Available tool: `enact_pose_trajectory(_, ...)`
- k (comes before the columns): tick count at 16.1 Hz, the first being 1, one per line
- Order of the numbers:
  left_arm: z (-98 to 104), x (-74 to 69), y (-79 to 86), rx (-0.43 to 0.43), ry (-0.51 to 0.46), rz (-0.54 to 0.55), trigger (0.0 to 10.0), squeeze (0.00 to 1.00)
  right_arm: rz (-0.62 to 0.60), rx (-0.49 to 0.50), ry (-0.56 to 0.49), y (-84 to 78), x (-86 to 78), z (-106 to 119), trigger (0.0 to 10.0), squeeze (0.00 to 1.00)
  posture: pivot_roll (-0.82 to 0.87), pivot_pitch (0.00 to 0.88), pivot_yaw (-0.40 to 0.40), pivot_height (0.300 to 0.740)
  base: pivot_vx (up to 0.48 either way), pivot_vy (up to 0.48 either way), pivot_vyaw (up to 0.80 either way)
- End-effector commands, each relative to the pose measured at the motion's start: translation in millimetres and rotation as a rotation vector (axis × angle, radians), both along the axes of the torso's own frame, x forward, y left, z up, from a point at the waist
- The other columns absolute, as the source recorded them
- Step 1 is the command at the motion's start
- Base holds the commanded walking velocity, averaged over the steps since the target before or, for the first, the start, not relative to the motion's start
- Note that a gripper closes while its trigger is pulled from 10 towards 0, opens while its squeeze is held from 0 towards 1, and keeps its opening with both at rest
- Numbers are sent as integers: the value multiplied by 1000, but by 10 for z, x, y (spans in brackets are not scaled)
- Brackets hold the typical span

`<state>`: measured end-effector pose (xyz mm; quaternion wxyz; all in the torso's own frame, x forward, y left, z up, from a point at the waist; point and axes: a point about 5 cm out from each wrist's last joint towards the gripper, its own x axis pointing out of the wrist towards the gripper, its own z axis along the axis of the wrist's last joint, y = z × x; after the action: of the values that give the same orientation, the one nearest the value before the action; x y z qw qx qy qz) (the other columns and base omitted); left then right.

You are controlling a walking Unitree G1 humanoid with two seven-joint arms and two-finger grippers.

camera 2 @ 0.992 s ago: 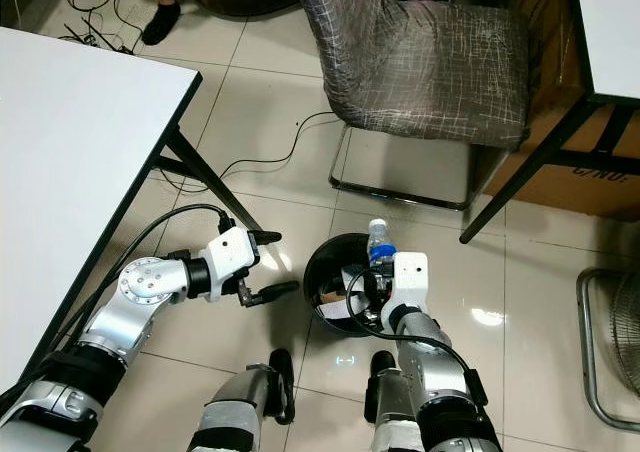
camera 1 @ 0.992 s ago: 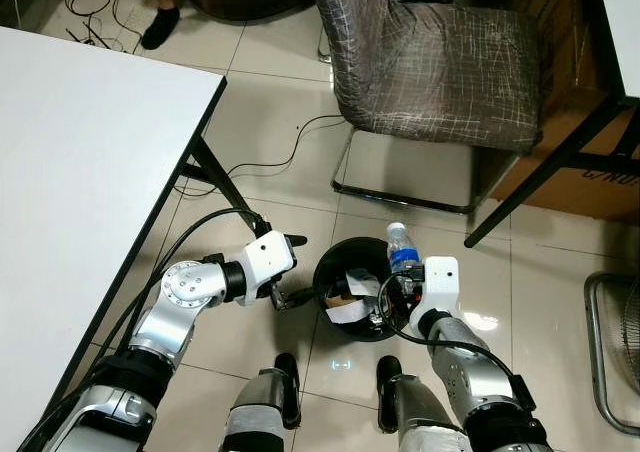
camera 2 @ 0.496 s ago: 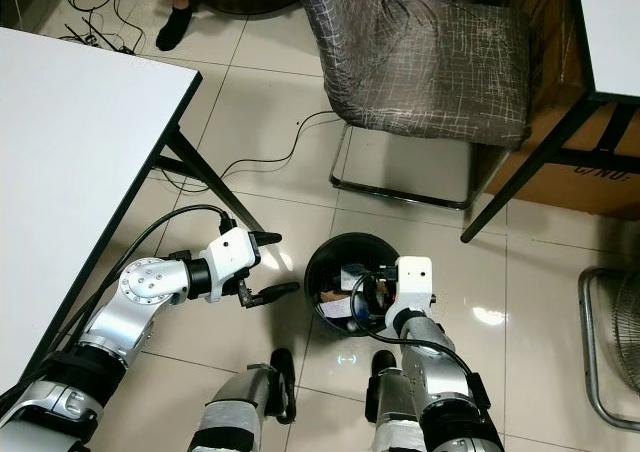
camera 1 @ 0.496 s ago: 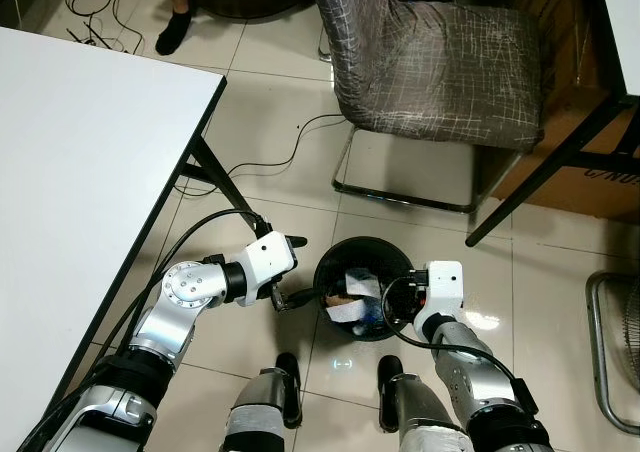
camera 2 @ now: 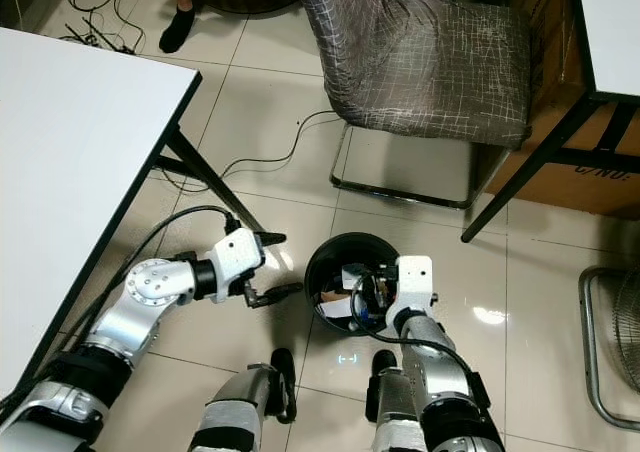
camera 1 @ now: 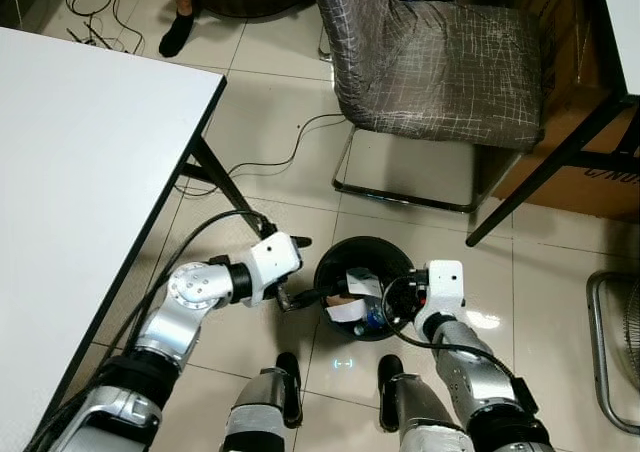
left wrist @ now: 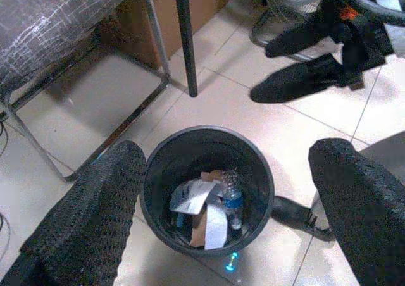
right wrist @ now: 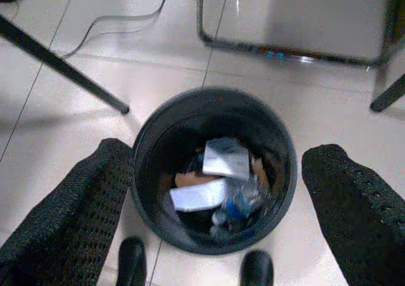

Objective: Picking trash to rubbish bin

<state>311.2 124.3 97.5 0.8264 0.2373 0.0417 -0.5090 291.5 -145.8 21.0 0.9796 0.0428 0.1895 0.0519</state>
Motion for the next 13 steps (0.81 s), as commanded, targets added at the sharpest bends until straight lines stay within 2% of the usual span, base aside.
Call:
enact_pose_trajectory(1,-58,-39,-12,11,13,-3,10000,0,-11,-14,12,-20,-69,-44,10000,0,158,320,84,740,0,0,0)
enact_pose_trajectory(4,-28,-17,-117,-29,-5,13,10000,0,-35,-32,-43,-50,-118,50,10000,0,151,294,70,740,0,0,0)
enact_pose_trajectory(8,92,41,-276,-137,-76,78,10000,0,-74,-76,-131,-129,-178,237,10000,0,135,253,53,740,0,0,0)
enact_pose_trajectory(9,189,107,-352,-200,-125,149,10000,0,-102,-116,-183,-204,-205,371,10000,0,125,225,42,740,0,0,0)
enact_pose_trajectory(13,350,277,-454,-313,-195,365,10000,0,-158,-217,-261,-382,-275,624,10000,0,108,164,21,740,0,0,0)
